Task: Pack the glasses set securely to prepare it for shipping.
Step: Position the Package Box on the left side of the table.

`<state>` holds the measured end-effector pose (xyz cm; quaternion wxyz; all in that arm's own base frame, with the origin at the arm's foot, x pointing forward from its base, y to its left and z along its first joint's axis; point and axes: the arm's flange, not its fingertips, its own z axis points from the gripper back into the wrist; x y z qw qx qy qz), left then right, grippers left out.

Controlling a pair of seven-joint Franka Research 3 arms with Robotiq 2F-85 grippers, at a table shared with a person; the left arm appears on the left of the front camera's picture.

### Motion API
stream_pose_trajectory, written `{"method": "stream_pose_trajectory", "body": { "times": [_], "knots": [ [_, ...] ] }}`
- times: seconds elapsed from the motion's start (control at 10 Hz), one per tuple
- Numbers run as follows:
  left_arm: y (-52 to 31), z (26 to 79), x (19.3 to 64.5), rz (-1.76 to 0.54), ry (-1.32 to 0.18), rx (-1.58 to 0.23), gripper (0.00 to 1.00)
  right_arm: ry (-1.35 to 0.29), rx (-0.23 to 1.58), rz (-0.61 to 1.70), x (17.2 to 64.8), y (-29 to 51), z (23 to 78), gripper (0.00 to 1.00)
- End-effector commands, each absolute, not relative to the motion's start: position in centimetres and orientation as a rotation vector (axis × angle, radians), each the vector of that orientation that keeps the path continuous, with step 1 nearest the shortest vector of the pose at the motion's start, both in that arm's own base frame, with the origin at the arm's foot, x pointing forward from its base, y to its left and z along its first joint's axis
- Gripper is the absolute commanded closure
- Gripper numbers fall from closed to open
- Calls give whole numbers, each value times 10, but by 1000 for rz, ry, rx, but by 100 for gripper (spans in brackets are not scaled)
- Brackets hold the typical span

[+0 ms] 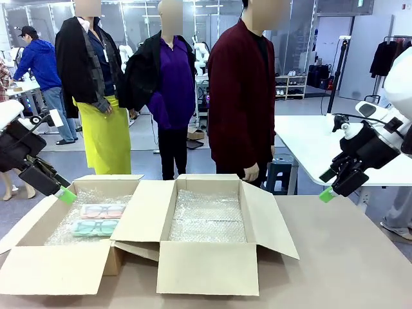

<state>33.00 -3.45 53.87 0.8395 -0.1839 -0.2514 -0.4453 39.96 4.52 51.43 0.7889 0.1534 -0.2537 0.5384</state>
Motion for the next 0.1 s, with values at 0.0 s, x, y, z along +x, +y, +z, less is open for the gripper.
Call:
{"method": "stream_pose_trajectory", "body": {
  "times": [0.0],
  "knots": [
    [-36, 539, 329, -922, -530, -360, 0, -539, 327, 1165, 400, 46, 517, 0]
  ]
}}
